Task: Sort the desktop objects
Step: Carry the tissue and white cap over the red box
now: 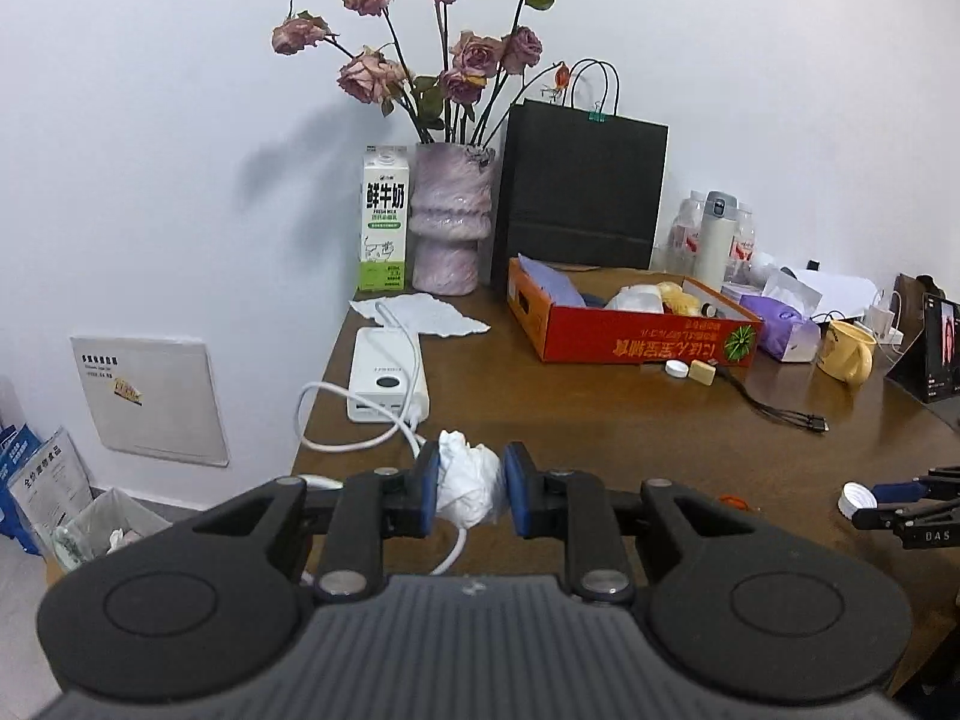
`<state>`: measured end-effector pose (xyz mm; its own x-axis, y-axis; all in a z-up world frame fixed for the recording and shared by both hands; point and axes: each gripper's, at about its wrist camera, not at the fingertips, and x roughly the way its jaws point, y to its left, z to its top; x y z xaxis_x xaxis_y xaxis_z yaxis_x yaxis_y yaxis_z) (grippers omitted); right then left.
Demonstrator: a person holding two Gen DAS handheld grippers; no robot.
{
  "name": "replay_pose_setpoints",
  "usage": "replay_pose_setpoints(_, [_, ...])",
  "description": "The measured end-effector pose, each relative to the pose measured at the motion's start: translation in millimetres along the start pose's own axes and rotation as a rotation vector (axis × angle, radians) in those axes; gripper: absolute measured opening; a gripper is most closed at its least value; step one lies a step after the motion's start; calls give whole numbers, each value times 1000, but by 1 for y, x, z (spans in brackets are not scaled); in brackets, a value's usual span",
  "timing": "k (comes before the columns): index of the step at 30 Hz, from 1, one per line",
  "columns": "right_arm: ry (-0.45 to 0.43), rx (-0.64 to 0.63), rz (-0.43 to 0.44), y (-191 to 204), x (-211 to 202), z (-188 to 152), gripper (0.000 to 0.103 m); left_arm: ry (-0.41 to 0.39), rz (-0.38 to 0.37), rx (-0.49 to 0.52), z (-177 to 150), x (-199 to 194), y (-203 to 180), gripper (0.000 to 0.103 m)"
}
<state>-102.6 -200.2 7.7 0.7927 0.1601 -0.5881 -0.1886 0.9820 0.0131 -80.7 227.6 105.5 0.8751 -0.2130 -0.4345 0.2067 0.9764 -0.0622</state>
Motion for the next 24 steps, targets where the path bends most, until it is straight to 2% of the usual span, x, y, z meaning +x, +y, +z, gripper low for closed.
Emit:
replay_pose_setpoints(3, [12, 6, 0, -1, 5, 1, 50, 5, 29, 25, -3, 1, -10, 23])
replay_pose_setpoints(7, [40, 28, 2, -4, 16, 5, 50, 10, -35, 22, -5, 11, -42, 23])
replay_pose_setpoints(9, [41, 24, -11, -4, 21, 8, 39, 24, -90, 20, -11, 24, -71, 23])
replay_pose_setpoints(12, [44, 16, -5, -3, 26, 12, 38, 63, -159, 22, -27, 45, -111, 22])
replay_pose_setpoints(15, [40, 12, 7, -1, 22, 10, 38, 78, -179, 35, -38, 52, -137, 22])
replay_pose_setpoints(19, [-16, 4, 34, 0, -3, 9, 39, 123, -248, 15, -48, 46, -155, 22])
replay_pose_setpoints(24, [-110, 11, 42, -3, -37, 13, 39, 68, -265, 47, -47, 31, -169, 22])
